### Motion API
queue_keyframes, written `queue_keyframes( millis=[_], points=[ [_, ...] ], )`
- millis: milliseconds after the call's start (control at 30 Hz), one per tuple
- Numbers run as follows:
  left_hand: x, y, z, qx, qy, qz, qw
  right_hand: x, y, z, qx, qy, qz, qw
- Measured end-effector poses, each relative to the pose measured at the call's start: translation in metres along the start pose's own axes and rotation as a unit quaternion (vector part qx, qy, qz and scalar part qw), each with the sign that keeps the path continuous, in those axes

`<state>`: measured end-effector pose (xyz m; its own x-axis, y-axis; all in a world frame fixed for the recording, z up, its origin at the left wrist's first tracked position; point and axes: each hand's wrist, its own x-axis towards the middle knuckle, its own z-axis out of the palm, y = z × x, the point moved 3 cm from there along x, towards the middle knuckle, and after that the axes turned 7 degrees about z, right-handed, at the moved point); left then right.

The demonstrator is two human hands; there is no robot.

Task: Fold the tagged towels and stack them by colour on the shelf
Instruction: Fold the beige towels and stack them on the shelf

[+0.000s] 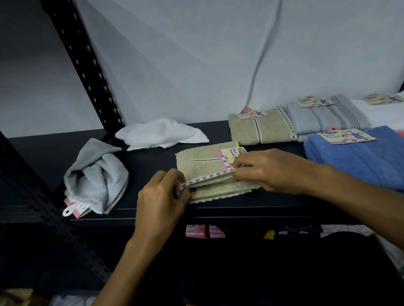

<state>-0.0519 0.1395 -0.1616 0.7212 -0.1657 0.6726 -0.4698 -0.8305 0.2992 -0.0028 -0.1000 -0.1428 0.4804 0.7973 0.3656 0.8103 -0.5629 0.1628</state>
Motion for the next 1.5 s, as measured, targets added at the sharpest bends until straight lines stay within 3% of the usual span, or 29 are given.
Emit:
queue_keyframes(
  millis=[300,467,600,867,1100,1500],
  points=[
    [-0.012,0.0,0.0,0.0,0.03,-0.055,0.998,-0.014,0.004,0.004,0.039,0.012,0.022,0.999],
    [-0.013,0.005,-0.002,-0.029,0.051,-0.06,0.997,-0.011,-0.003,-0.002,0.05,-0.027,0.015,0.998],
    [-0.014,0.006,0.002,-0.029,0.039,-0.065,0.997,-0.006,-0.003,-0.001,0.03,-0.002,0.003,1.0],
    [-0.012,-0.001,0.001,-0.08,0.021,-0.182,0.98,-0.006,-0.006,-0.001,0.079,-0.012,0.03,0.996],
    [-0.014,0.003,0.002,-0.083,0.029,-0.164,0.983,-0.014,-0.002,0.003,0.084,-0.027,0.047,0.995],
    [-0.008,-0.003,0.002,-0.135,0.036,-0.238,0.961,-0.014,0.0,0.01,0.059,0.002,0.012,0.998]
  ],
)
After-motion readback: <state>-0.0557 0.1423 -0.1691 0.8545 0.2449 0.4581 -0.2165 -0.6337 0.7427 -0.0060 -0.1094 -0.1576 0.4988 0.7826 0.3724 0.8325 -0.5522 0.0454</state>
